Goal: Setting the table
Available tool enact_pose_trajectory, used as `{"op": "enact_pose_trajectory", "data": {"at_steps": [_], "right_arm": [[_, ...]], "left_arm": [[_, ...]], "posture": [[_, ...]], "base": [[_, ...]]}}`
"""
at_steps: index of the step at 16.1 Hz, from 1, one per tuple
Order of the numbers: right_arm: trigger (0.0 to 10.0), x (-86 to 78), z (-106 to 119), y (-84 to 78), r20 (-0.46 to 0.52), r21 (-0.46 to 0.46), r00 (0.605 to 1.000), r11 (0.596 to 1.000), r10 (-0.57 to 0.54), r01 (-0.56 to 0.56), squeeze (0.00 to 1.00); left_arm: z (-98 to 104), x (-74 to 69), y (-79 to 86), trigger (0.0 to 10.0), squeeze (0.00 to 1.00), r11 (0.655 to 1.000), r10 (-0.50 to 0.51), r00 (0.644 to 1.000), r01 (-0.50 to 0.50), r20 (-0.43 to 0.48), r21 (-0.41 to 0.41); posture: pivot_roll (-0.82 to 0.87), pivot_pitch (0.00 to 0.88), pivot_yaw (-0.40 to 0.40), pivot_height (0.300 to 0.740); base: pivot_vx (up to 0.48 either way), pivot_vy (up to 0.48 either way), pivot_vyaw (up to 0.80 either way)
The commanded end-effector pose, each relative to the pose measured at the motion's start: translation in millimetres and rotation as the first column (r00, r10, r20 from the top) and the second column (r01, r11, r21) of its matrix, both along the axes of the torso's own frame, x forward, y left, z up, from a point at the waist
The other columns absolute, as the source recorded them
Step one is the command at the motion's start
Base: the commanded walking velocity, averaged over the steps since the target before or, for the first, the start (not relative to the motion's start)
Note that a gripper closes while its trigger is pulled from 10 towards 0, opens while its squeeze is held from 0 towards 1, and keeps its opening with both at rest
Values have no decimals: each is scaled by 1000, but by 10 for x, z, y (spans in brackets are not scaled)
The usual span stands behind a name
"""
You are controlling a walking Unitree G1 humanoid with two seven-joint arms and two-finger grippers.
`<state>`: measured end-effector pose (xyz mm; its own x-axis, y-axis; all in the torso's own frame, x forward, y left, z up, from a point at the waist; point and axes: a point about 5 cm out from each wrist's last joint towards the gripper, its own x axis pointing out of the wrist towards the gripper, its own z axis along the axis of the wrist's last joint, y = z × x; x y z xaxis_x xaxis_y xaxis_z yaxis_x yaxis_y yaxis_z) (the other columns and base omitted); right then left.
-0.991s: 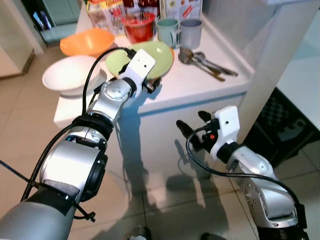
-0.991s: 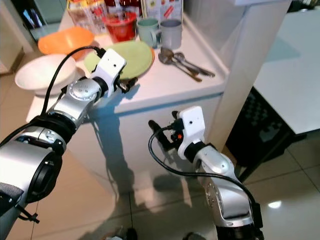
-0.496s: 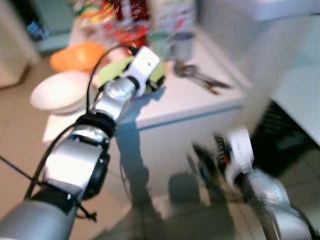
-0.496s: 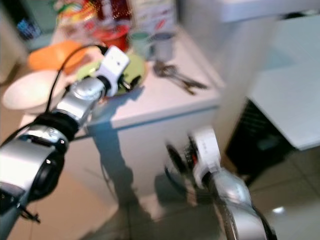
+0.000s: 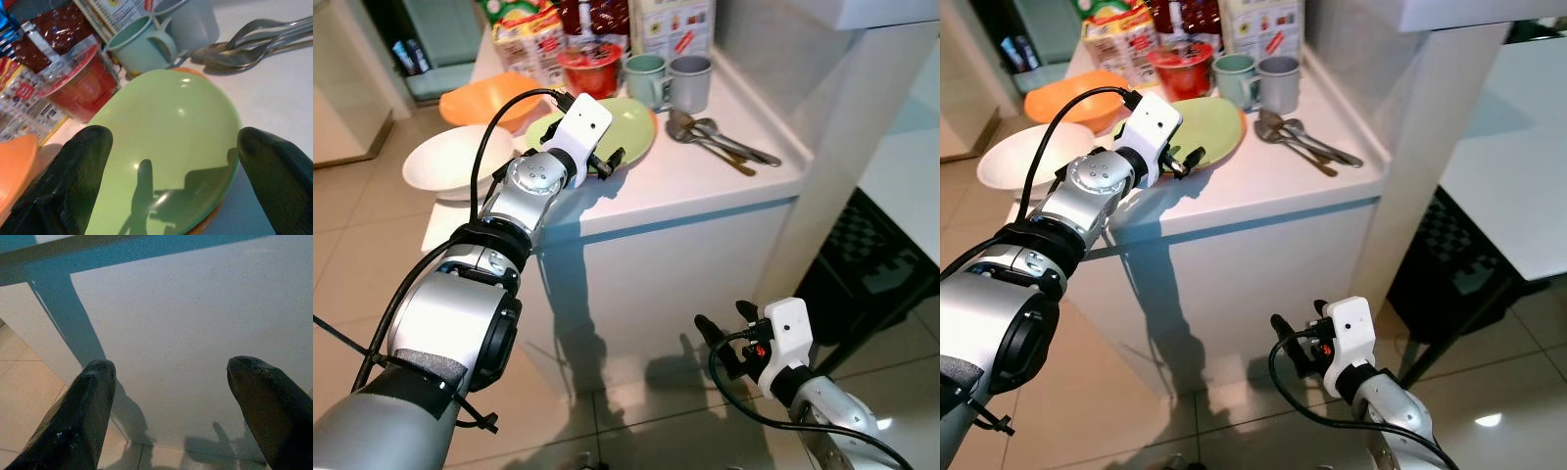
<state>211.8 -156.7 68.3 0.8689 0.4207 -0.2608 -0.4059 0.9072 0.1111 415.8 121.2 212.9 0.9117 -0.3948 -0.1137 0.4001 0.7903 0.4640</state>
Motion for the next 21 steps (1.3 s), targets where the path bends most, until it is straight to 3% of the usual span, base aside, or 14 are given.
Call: {"op": "enact_pose_trajectory", "data": {"at_steps": [1,8,21], "right_arm": [[10000,21,6,20,12,8,1000,1000,0,0,0],[10000,5,-35,58,2,15,1000,1000,2,-2,0],[10000,-2,-100,40,-22,9,1000,1000,-1,1,0]], "left_arm": [[40,11,42,10000,0,1000,7,1000,-7,4,6],[23,7,30,10000,0,1000,12,1000,-12,5,-2],[-33,7,82,10000,0,998,61,998,-61,2,31]], "posture": [[-35,57,130,740],[-37,68,133,740],[-35,59,141,740]], "base": [[480,0,0],[480,0,0],[0,0,0]]}}
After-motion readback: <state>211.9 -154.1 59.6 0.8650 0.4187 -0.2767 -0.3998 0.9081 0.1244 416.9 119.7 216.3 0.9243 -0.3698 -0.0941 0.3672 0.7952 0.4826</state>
